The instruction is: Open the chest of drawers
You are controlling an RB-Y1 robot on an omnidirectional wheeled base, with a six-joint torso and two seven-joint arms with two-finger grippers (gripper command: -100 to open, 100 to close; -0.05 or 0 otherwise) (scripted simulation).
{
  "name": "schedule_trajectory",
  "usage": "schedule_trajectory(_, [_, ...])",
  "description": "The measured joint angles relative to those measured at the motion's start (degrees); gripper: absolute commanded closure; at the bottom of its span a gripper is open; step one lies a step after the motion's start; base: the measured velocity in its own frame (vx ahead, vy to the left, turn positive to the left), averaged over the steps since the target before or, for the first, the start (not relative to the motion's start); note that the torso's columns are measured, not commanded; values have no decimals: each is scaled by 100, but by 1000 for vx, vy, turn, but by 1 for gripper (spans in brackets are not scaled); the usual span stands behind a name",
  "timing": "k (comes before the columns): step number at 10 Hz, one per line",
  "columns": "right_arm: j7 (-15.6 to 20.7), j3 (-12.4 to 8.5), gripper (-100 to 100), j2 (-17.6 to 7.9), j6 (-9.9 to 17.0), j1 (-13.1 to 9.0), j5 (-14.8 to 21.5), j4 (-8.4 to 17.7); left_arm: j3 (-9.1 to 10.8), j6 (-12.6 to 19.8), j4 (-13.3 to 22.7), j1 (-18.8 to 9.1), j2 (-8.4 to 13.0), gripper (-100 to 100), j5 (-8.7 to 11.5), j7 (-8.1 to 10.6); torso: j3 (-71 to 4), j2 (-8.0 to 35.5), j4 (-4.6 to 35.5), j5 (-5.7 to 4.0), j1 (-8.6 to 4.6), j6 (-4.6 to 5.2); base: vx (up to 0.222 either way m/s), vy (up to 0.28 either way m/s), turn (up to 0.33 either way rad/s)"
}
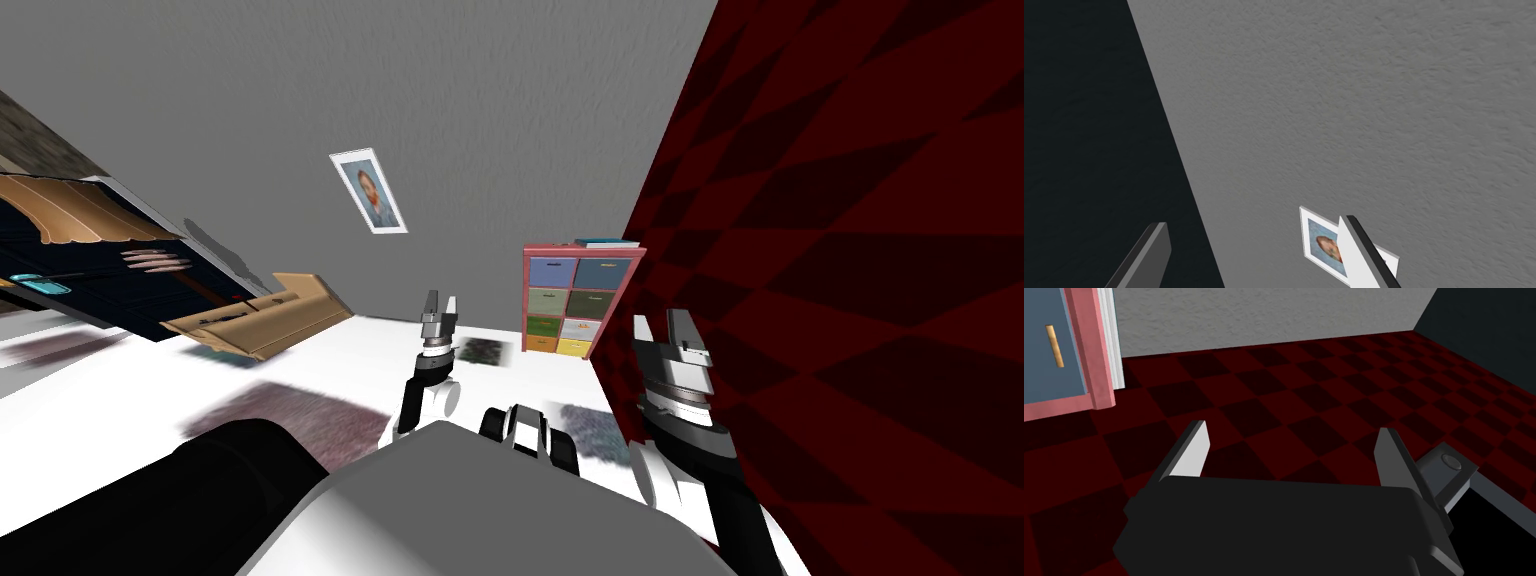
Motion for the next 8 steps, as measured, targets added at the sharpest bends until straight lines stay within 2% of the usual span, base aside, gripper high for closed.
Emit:
schedule_trajectory(4, [615,-223,-100,-322,-219,-63,230,289,0,0,1,1,0,0,0,0,-142,75,79,-1,-4,0,73,29,4])
schedule_trajectory(8, [1163,-372,-100,-428,-376,-110,417,490,0,0,1,0,0,0,0,0,-137,84,82,-1,-3,0,55,20,4])
